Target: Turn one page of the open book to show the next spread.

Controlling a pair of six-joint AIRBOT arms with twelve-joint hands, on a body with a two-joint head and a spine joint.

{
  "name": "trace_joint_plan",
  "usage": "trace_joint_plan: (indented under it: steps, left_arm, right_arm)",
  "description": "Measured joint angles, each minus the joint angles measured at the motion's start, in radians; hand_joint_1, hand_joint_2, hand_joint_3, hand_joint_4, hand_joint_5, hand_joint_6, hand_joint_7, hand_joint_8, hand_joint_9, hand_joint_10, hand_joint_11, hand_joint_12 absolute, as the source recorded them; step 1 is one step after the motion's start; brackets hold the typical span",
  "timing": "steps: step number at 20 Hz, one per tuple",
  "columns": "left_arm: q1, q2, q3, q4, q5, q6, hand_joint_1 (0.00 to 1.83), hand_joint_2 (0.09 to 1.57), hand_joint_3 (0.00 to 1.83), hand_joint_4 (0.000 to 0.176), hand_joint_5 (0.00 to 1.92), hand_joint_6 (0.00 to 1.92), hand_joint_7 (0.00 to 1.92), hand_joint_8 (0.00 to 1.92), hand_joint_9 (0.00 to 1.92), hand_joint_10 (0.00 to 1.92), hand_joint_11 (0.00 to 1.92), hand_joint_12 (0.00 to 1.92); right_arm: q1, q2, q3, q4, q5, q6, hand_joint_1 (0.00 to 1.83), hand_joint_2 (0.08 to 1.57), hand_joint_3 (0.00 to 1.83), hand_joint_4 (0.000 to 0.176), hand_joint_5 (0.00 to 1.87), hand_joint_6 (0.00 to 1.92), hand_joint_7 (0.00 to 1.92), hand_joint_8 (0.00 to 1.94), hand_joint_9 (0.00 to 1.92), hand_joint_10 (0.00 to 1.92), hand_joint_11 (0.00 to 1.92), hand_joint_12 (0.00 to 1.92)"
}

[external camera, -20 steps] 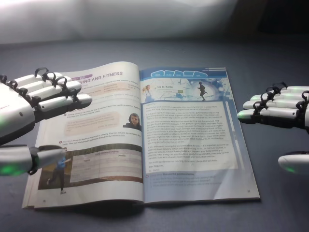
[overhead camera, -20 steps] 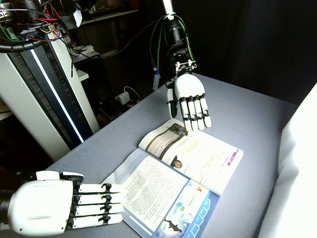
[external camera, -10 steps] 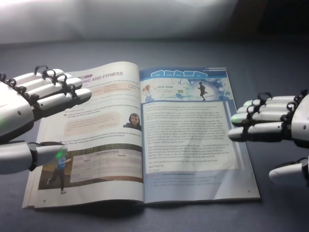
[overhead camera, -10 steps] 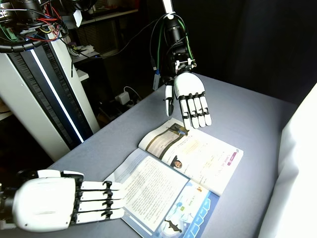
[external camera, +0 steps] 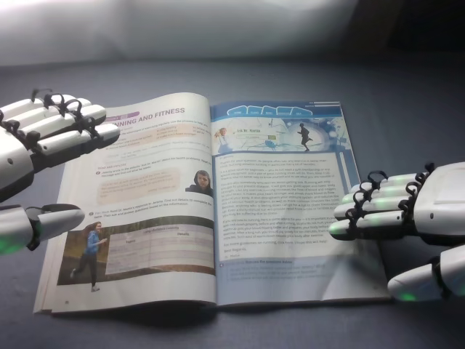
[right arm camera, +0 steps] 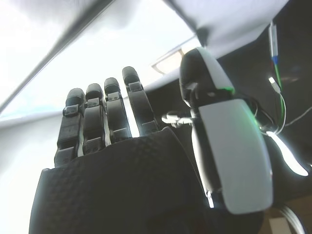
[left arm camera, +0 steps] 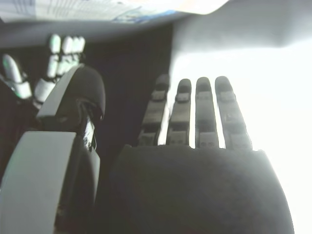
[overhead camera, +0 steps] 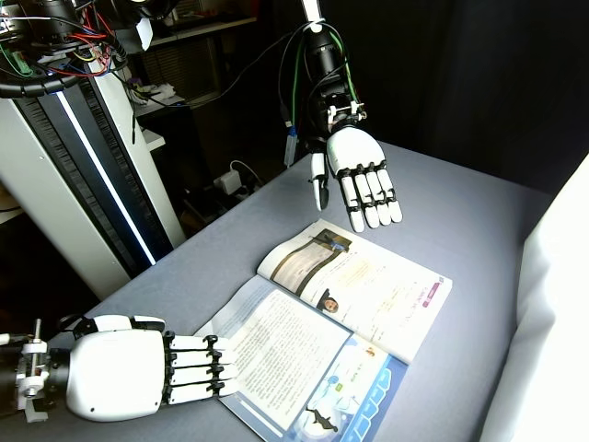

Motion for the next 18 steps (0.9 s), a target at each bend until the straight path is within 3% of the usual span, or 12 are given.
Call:
trace_joint_plan:
  steps: [3,4,18]
  left_arm:
    - [0.009,0.006,-0.007,-0.013,-0.009,0.006,0.26,1.41,0.00,0.014,0.07,0.00,0.00,0.00,0.00,0.00,0.01,0.00]
    - [0.010,0.008,-0.007,-0.011,-0.011,0.007,0.26,1.42,0.00,0.002,0.08,0.00,0.00,0.00,0.00,0.00,0.00,0.00]
    - [0.031,0.013,-0.013,-0.034,-0.061,0.012,0.32,1.40,0.00,0.002,0.13,0.00,0.00,0.00,0.00,0.00,0.00,0.00]
  right_arm:
    - [0.000,-0.018,0.014,-0.034,-0.006,0.032,0.00,1.32,0.00,0.000,0.11,0.01,0.02,0.00,0.00,0.00,0.00,0.00]
    - [0.000,-0.026,0.021,-0.051,-0.007,0.047,0.00,1.31,0.00,0.000,0.12,0.01,0.02,0.00,0.00,0.00,0.00,0.00]
    - [0.008,-0.145,0.104,-0.062,0.025,0.082,0.00,1.30,0.00,0.000,0.01,0.00,0.00,0.00,0.00,0.00,0.00,0.00]
